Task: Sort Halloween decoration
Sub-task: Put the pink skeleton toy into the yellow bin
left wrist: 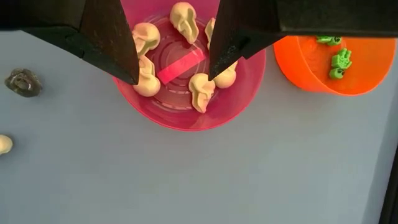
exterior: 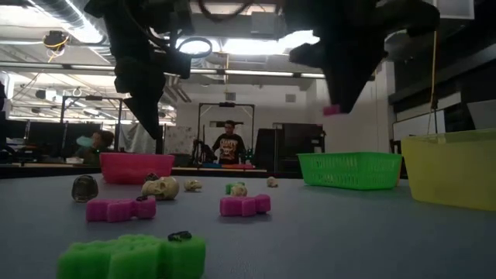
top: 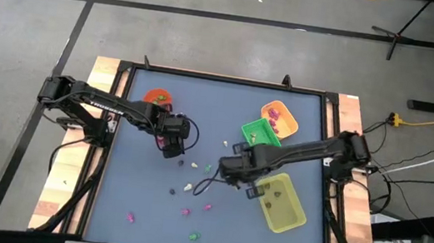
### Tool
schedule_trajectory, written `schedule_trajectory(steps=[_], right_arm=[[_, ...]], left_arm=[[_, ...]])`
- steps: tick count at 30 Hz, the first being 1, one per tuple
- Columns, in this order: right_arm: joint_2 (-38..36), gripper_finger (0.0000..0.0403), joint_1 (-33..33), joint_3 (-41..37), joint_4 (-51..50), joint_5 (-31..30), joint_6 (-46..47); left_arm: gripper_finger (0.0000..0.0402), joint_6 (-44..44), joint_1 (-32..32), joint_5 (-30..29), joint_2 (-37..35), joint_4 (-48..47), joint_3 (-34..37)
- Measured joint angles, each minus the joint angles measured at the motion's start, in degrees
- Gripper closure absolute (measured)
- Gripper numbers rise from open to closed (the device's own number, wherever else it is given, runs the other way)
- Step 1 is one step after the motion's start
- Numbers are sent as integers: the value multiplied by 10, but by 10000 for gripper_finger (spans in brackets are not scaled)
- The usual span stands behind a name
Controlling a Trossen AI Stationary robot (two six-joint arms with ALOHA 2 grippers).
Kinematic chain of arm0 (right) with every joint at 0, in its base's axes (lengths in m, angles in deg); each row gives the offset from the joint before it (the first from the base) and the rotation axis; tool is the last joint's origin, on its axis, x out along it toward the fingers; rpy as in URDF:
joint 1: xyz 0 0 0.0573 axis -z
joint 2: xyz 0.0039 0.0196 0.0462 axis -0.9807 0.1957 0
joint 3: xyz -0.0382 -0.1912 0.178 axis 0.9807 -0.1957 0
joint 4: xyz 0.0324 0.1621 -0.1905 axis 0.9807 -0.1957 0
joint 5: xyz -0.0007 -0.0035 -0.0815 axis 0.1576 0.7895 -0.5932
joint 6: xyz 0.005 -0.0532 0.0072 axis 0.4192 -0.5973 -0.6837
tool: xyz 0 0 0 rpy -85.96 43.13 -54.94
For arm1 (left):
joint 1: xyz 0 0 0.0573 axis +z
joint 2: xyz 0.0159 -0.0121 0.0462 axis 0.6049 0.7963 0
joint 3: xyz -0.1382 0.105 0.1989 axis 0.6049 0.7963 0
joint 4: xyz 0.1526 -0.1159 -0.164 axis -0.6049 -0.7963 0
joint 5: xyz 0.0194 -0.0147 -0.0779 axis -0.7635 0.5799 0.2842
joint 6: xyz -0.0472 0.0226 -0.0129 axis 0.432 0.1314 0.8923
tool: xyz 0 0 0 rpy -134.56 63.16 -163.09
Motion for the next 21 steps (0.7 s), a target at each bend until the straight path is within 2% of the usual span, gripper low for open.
schedule_trajectory(steps=[8, 21], right_arm=[[-52, 369, 75, 0, -85, -24, 1], [-72, 369, 265, -21, -111, -24, -3]], left_arm=[[227, 0, 0, 11, 0, -2, 0], [227, 5, -14, 166, -2, -142, -62]])
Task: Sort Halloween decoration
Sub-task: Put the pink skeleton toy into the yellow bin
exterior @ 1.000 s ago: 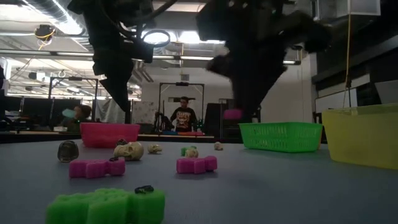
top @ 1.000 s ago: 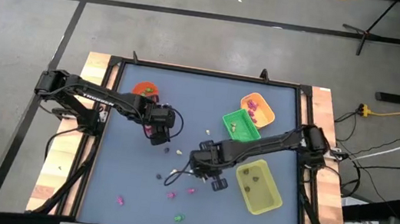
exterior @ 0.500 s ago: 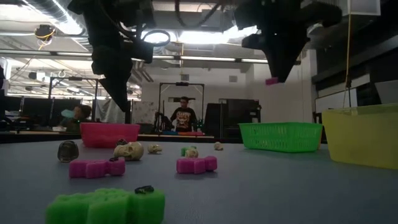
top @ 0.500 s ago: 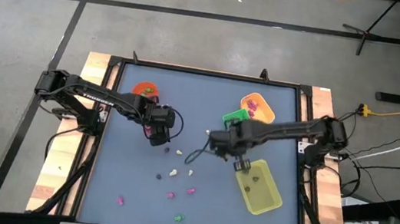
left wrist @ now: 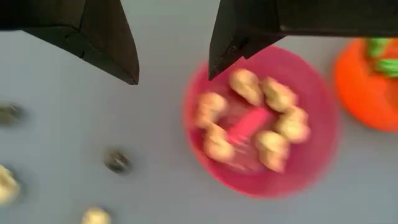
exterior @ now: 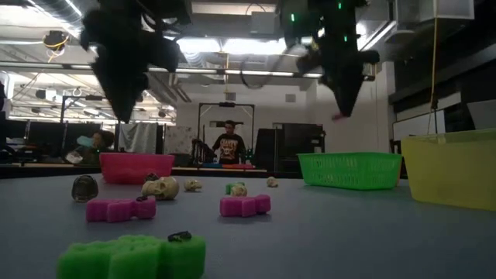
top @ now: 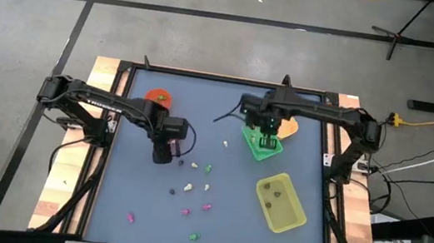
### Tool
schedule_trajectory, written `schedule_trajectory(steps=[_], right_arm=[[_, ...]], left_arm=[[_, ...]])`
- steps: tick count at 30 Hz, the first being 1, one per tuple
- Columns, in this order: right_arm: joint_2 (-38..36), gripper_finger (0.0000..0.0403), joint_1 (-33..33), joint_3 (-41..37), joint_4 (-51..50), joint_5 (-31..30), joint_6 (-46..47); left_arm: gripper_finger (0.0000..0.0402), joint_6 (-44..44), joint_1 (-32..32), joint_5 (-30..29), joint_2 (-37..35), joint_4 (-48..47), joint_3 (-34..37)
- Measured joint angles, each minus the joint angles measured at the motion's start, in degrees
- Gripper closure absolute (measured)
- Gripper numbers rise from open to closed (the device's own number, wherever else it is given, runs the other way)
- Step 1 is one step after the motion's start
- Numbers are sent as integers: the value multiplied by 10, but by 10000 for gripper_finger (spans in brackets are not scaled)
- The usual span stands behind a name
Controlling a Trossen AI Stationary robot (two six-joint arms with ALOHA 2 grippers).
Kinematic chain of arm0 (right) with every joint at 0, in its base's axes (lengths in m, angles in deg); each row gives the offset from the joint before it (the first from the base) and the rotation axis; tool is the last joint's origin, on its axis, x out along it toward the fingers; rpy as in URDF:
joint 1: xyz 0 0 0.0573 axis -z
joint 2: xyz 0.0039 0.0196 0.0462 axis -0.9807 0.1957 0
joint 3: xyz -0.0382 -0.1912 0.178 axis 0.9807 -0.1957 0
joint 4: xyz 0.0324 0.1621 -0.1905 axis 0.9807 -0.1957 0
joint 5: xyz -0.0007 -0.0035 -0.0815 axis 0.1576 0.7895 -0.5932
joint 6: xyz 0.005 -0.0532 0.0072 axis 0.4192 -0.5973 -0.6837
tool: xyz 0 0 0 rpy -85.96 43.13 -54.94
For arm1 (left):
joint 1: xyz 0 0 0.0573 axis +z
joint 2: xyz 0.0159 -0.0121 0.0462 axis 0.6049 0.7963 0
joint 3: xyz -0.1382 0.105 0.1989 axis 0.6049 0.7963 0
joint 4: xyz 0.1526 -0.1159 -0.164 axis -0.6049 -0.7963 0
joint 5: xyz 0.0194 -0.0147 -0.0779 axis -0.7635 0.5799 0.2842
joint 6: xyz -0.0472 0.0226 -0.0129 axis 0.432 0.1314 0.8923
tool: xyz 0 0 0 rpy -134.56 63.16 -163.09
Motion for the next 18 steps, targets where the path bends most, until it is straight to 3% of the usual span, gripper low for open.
schedule_trajectory(steps=[7, 14, 18], right_arm=[[1, 369, 80, -72, 16, 0, -2], [1, 368, 128, -131, 22, 0, -2], [1, 368, 144, -152, 37, -12, -2]], left_arm=[[227, 20, -66, 61, 0, -39, 0], [227, 91, -187, 58, -4, -44, 0], [227, 164, -266, 25, -4, -39, 0]])
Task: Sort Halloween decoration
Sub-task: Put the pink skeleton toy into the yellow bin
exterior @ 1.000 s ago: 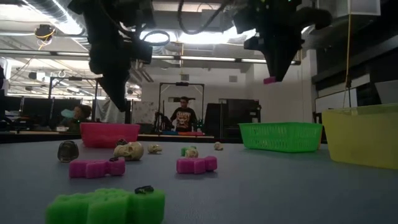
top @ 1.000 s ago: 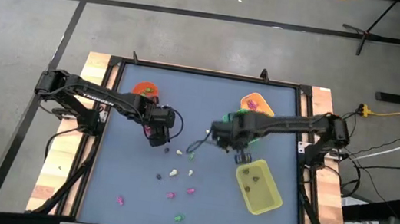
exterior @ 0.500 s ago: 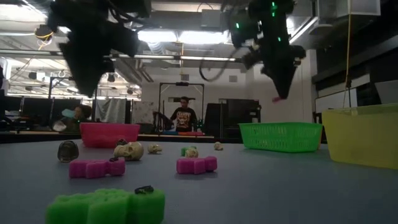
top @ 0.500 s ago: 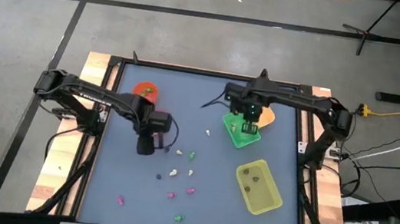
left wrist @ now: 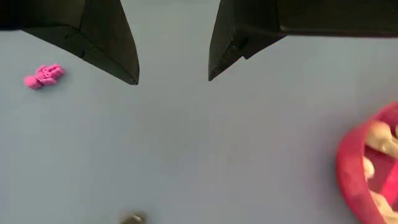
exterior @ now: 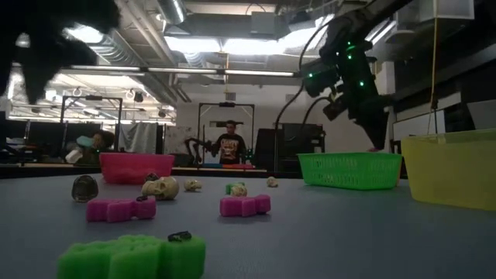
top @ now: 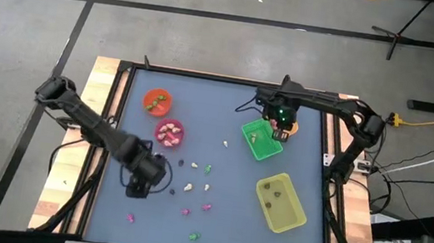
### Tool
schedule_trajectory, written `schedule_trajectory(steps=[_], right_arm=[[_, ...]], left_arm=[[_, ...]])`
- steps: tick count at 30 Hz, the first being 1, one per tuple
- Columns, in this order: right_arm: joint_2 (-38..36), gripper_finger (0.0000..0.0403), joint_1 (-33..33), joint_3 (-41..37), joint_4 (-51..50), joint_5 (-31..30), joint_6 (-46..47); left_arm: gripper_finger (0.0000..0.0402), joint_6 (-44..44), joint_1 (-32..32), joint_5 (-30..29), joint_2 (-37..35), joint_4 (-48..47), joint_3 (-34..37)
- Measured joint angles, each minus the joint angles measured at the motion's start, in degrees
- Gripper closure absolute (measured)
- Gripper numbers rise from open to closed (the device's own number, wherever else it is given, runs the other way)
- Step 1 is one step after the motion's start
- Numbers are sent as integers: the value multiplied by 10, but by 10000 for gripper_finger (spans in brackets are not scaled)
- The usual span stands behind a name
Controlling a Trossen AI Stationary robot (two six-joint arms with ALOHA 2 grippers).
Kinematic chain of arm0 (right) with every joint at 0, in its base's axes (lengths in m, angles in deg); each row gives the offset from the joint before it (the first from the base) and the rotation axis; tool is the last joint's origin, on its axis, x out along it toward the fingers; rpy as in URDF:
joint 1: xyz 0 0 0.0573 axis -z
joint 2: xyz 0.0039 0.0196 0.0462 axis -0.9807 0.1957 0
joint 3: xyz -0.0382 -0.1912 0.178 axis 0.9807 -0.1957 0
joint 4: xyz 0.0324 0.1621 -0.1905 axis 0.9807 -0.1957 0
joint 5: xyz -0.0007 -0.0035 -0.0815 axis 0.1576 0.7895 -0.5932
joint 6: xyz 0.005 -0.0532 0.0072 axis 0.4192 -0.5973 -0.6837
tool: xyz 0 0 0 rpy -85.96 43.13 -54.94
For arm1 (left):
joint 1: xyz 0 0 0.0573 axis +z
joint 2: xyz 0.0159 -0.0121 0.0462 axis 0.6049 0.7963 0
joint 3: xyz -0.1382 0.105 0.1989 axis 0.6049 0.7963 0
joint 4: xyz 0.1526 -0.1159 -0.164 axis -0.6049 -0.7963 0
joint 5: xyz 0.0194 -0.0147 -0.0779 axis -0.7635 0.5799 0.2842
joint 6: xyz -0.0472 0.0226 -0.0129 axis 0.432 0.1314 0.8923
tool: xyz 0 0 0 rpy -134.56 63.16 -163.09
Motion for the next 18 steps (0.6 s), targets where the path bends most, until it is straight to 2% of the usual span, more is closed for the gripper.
schedule_trajectory(steps=[4, 12, 18], right_arm=[[0, 368, 7, -10, 22, -10, 1], [0, 360, 6, -12, 52, -7, 4], [0, 319, 6, -12, 58, -8, 5]], left_arm=[[227, 88, -73, -29, 0, 0, 0], [227, 268, -184, -28, 0, 45, 0], [227, 307, -243, -37, 2, 104, 0]])
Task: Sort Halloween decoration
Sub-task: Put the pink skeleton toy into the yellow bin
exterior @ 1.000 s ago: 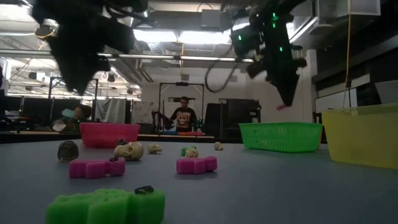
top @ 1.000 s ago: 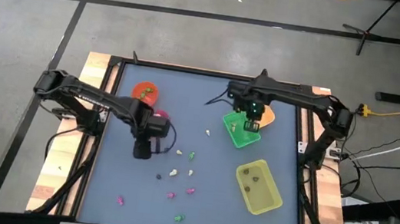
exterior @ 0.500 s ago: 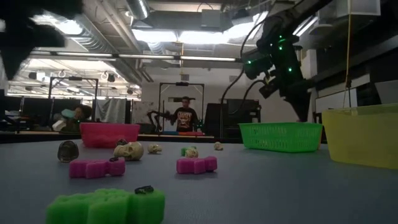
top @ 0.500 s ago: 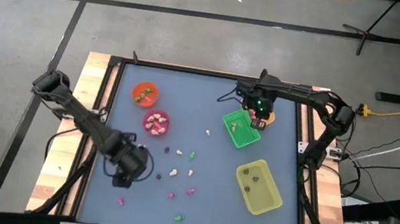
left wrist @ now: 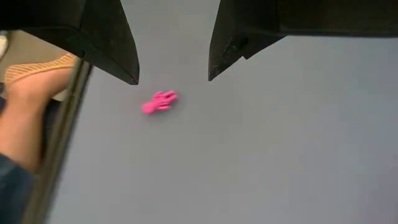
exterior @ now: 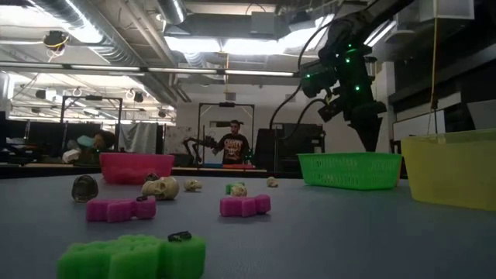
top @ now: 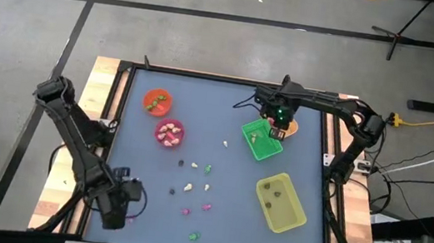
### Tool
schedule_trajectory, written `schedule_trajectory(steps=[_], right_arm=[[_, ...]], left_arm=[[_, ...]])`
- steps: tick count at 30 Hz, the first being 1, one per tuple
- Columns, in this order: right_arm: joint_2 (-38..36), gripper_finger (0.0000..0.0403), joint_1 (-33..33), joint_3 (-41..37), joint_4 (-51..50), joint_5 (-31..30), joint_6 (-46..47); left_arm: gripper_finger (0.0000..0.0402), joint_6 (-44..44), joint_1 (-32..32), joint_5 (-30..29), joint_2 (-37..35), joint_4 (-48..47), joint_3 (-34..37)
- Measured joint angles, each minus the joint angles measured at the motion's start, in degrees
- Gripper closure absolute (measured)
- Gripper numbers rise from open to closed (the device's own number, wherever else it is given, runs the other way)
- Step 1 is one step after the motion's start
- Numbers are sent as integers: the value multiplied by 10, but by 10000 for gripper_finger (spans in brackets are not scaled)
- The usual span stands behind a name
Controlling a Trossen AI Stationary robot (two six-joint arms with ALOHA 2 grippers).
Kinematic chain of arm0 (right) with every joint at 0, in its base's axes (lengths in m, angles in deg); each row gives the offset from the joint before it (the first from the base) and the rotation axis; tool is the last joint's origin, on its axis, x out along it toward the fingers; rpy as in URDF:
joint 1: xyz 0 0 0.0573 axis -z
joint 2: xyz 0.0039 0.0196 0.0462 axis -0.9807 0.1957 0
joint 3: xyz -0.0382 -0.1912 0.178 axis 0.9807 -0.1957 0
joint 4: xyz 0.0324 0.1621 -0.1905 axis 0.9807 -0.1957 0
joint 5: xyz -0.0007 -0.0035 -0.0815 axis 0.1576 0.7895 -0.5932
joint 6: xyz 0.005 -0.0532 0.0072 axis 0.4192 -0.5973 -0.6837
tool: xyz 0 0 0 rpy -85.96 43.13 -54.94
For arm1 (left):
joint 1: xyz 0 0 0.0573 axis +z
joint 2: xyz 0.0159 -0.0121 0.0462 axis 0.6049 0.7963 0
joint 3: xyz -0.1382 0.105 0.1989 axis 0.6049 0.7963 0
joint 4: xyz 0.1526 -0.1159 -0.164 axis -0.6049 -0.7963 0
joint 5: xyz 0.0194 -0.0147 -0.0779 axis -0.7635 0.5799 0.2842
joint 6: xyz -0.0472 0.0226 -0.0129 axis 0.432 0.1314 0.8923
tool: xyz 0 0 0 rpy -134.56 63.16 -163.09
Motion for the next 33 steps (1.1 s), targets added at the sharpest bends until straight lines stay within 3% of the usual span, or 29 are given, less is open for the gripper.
schedule_trajectory(steps=[6, 11, 21, 33], right_arm=[[0, 263, 0, 0, 8, 0, 0], [0, 239, 0, 0, 12, 0, 0], [0, 235, 0, 0, 49, 0, 0], [0, 235, 0, 0, 50, 1, 0]], left_arm=[[227, -79, -44, -48, 24, 74, 0], [227, -158, -61, -66, 61, 122, 0], [227, -251, -63, -55, 145, 135, 0], [227, -257, -63, -35, 201, 136, 0]])
